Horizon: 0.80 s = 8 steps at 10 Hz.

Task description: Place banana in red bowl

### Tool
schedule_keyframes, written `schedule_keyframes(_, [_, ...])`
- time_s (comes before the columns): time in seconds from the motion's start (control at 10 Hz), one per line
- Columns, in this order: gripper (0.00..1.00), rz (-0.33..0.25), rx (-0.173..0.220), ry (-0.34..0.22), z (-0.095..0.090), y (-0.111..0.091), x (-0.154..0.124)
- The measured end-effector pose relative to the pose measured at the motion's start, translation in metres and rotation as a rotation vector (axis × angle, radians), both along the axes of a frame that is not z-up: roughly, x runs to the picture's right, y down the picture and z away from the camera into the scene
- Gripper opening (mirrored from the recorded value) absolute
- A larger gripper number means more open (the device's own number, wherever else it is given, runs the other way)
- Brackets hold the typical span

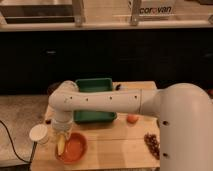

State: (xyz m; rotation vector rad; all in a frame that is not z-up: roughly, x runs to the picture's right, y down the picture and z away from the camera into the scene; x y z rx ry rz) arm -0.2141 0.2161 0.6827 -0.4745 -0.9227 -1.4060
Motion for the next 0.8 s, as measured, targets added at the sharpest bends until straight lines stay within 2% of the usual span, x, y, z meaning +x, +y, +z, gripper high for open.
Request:
schedule_keyframes(0.5, [0.73, 0.035, -0.051, 0.029, 0.018, 0.013, 0.021])
schedule_keyframes(0.6, [0.79, 0.039, -0.063, 0.031, 0.021, 0.017, 0.024])
schedule_keyframes(0.8, [0.8, 0.049, -0.083, 0.03, 0.026, 0.023, 0.03])
